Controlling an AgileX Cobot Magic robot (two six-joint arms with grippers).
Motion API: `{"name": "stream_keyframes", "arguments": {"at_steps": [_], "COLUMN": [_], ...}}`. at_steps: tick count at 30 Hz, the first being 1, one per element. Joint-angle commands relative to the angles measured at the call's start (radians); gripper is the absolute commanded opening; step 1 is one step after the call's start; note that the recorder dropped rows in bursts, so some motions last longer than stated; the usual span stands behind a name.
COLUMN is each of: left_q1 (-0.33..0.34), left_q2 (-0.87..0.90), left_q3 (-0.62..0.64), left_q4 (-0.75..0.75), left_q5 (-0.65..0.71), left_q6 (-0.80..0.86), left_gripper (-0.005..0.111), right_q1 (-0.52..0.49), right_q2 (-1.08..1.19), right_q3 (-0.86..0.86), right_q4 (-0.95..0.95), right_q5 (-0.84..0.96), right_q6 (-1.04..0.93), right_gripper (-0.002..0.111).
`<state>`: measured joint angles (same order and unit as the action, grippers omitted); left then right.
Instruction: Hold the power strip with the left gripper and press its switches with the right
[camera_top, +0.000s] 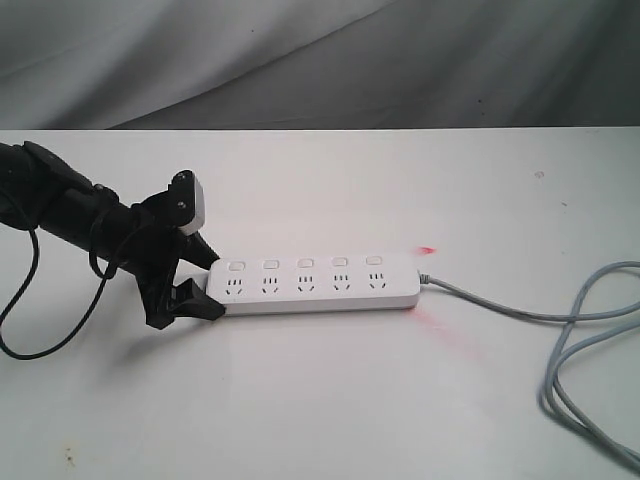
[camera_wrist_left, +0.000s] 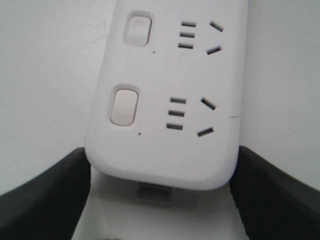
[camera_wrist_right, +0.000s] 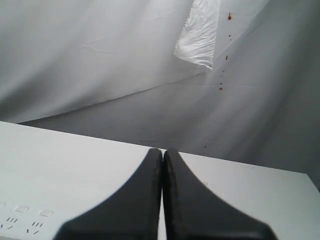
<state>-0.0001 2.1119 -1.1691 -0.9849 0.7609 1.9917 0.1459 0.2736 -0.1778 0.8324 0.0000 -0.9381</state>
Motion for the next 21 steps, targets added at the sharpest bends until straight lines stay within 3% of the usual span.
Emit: {"name": "stream_keyframes", "arguments": {"at_steps": [1, 7, 12, 14, 21], "left_q1": [0.0, 0.0, 0.0, 0.0, 0.0], "left_q2": [-0.002, -0.002, -0.002, -0.002, -0.002], "left_q3": [-0.007, -0.007, -0.007, -0.007, -0.007], "left_q4": [-0.005, -0.005, -0.005, -0.005, -0.005], "left_q5": [0.002, 0.002, 0.002, 0.002, 0.002], "left_q6": [0.001, 0.001, 0.001, 0.001, 0.001], "left_gripper": [0.054, 0.054, 0.054, 0.054, 0.054], "right_q1": [-0.008, -0.006, -0.006, -0.006, -0.006], "right_q2": [-0.009, -0.009, -0.009, -0.009, -0.009], "right_q3": [0.007, 0.042, 0.138, 0.178, 0.178], "right_q4": [0.027, -0.029, -0.497, -0.588, -0.622], "right_q5": [-0.022, -0.024, -0.16, -0.224, -0.154], "right_q6": [0.004, 0.117, 0.655, 0.793, 0.811], "right_gripper": [0.0, 0.0, 0.0, 0.0, 0.0]}}
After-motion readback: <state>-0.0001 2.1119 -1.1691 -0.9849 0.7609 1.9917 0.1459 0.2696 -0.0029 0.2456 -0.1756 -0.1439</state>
